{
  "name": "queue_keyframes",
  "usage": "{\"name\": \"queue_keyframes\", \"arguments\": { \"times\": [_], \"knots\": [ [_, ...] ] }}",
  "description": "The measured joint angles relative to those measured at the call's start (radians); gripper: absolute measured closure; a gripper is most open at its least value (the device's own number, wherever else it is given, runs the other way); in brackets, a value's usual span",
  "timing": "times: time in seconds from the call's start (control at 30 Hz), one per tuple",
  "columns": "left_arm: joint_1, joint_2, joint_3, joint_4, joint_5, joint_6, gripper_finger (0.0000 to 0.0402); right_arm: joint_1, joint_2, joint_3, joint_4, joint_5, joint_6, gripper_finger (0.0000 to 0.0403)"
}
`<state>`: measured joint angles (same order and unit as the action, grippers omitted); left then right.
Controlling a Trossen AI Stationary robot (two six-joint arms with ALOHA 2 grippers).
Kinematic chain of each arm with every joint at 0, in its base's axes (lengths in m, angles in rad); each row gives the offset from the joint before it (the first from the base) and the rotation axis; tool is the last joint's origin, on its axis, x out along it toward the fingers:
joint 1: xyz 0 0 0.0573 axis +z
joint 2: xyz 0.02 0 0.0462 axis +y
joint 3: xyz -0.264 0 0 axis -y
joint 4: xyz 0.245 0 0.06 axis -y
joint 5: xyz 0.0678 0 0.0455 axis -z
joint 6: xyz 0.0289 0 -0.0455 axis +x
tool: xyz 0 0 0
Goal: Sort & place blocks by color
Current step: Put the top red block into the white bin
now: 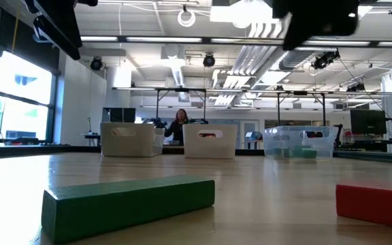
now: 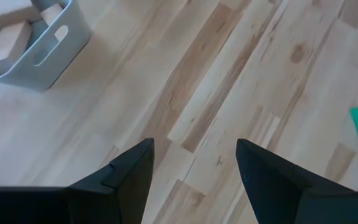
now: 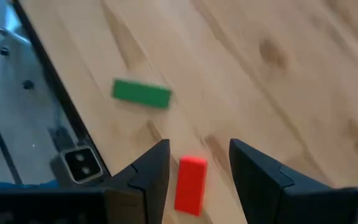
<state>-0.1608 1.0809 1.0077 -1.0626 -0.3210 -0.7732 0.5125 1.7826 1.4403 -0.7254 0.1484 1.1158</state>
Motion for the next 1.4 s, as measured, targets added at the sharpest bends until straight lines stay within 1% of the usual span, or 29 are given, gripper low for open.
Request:
{"name": "queue_keyframes", "arguments": {
  "times": [0.17, 0.33, 0.63, 0.73, 0.93, 1.03, 1.13, 1.4],
  "knots": [
    [0.000, 0.000, 0.000, 0.000, -0.005, -0.010, 0.0188, 0.046, 0.048, 0.000, -0.027, 0.001, 0.115, 0.0250],
    [0.000, 0.000, 0.000, 0.004, -0.005, -0.010, 0.0188, 0.080, 0.088, 0.000, -0.050, -0.005, 0.186, 0.0250],
    [0.000, 0.001, 0.000, 0.007, -0.005, -0.021, 0.0188, 0.120, 0.130, 0.000, -0.018, -0.012, 0.185, 0.0249],
    [0.000, 0.001, 0.000, 0.007, -0.013, -0.028, 0.0188, 0.124, 0.141, 0.000, 0.007, -0.011, 0.181, 0.0238],
    [0.000, 0.001, 0.000, 0.008, -0.032, -0.028, 0.0188, 0.125, 0.189, 0.000, 0.071, -0.013, 0.193, 0.0193],
    [0.000, 0.001, 0.000, 0.008, -0.032, -0.028, 0.0188, 0.125, 0.212, -0.001, 0.072, -0.055, 0.198, 0.0178],
    [0.000, 0.001, 0.000, 0.008, -0.032, -0.028, 0.0188, 0.125, 0.233, -0.001, 0.074, -0.072, 0.239, 0.0174],
    [0.000, 0.001, 0.000, 0.009, -0.035, -0.028, 0.0188, 0.125, 0.277, -0.001, 0.121, -0.102, 0.257, 0.0176]
  ]
}}
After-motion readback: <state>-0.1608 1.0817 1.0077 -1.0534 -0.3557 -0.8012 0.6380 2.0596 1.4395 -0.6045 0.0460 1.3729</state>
